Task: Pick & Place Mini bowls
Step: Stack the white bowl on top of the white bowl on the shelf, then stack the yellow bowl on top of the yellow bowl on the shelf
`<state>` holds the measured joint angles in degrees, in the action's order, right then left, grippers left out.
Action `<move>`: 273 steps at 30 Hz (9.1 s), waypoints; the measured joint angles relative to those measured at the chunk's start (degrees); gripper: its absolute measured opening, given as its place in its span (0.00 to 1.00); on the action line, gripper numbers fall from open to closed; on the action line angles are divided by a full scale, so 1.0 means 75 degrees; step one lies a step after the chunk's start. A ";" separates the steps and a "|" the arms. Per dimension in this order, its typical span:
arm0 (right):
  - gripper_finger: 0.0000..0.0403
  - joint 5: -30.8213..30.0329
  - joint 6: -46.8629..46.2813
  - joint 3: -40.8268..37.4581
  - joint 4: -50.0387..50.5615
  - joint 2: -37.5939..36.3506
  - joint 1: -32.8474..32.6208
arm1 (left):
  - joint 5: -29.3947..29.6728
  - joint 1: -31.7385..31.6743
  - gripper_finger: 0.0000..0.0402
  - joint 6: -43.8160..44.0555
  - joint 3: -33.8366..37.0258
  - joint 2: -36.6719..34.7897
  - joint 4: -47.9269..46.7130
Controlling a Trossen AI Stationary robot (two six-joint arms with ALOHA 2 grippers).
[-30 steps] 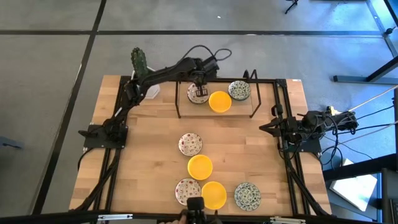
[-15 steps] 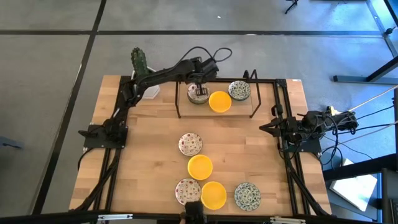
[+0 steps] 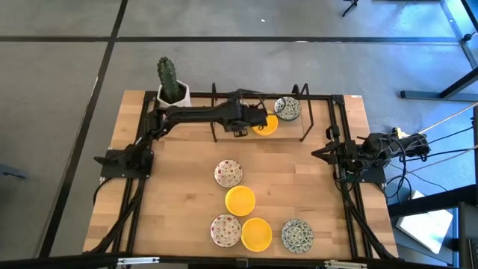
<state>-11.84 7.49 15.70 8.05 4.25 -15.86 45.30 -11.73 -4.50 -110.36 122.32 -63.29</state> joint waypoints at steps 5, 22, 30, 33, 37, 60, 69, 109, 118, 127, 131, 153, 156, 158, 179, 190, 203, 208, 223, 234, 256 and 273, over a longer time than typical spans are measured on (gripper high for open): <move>0.05 -0.0003 0.0003 0.0000 -0.0003 0.0000 -0.0002 | 0.0016 -0.0039 0.01 0.0081 0.0253 0.0009 0.0173; 0.05 -0.0006 0.0007 0.0000 -0.0003 0.0000 -0.0002 | -0.0648 0.0041 0.01 0.0273 0.0255 0.0006 0.0239; 0.05 -0.0009 0.0035 0.0000 -0.0003 0.0000 -0.0002 | -0.0741 0.0058 0.00 0.0289 0.0255 0.0006 0.0233; 0.05 -0.0009 0.0035 0.0000 -0.0003 0.0000 0.0000 | -0.0929 0.0058 0.00 0.0305 0.0262 0.0006 0.0227; 0.05 -0.0010 0.0035 0.0000 -0.0003 0.0000 0.0000 | -0.1330 0.0058 0.00 0.0369 0.0421 0.0003 0.0241; 0.05 -0.0003 0.0006 0.0000 0.0015 0.0000 -0.0002 | -0.3062 0.0058 0.00 -0.0929 0.2627 -0.5173 0.3134; 0.05 -0.0007 0.0026 0.0000 0.0004 0.0000 -0.0002 | -0.6444 -0.0654 0.00 -0.0156 0.9707 -1.0164 0.9879; 0.05 -0.0480 -0.0157 0.0000 0.0227 0.0000 0.0000 | -0.8447 -0.1612 0.01 -0.0701 1.3536 -0.9707 1.5832; 0.05 -0.0481 0.0003 -0.0049 0.0180 0.0000 -0.0002 | -0.8446 -0.1612 0.01 -0.0701 1.3536 -0.9707 1.5808; 0.03 -0.0073 -0.0379 -0.0134 -0.1200 0.0563 -0.0002 | -0.8446 -0.1612 0.01 -0.0552 1.3536 -0.9707 1.5766; 0.01 0.0127 -0.0547 0.0380 -0.1084 0.1782 -0.0005 | -0.8446 -0.1612 0.01 -0.0500 1.3536 -0.9707 1.5749; 0.21 0.0418 -0.1817 0.7412 0.3211 1.0750 -0.2245 | -0.8443 -0.1612 0.01 -0.0360 1.3533 -0.9707 1.5524; 0.26 0.0130 -0.1815 0.7781 0.3519 1.1513 -0.2401 | -0.8447 -0.1612 0.01 -0.0357 1.3530 -0.9710 1.5510; 0.28 0.0120 -0.2064 0.7830 0.3339 1.1879 -0.2436 | -0.8443 -0.1606 0.01 -0.0285 1.3530 -0.9707 1.5476; 0.29 0.0720 -0.3573 0.7848 0.3039 1.2899 -0.2369 | -0.8446 -0.1600 0.01 -0.0296 1.3527 -0.9709 1.5372; 0.51 0.1071 -0.3870 0.7845 0.2861 1.3376 -0.2122 | -0.8446 -0.1600 0.01 -0.0299 1.3527 -0.9710 1.5306; 0.67 0.1453 -0.4000 0.7845 0.3083 1.3830 -0.2001 | -0.8446 -0.1600 0.01 -0.0300 1.3528 -0.9709 1.5264; 0.62 0.1730 -0.3802 0.7845 0.3084 1.3863 -0.1858 | -0.8446 -0.1600 0.01 -0.0301 1.3528 -0.9707 1.5262; 0.03 0.1824 -0.4155 0.7845 0.3101 1.3858 -0.1479 | -0.8446 -0.1600 0.01 -0.0301 1.3530 -0.9709 1.5233; 0.02 0.1995 -0.3406 0.8986 0.4345 1.3828 -0.1323 | -0.8446 -0.1598 0.01 -0.0301 1.3530 -0.9710 1.5233; 0.01 -0.1751 -0.1616 1.2903 0.9242 1.1861 0.2048 | -0.8446 -0.1600 0.01 -0.0403 1.3530 -0.9710 1.5201; 0.01 -0.0092 -0.0688 1.2724 0.8576 1.1158 0.3095 | -0.8445 -0.1600 0.01 -0.0503 1.3530 -0.9708 1.5084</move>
<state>-12.53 2.32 111.13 72.38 87.94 7.35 -18.04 -23.73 -8.27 -8.88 49.51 49.84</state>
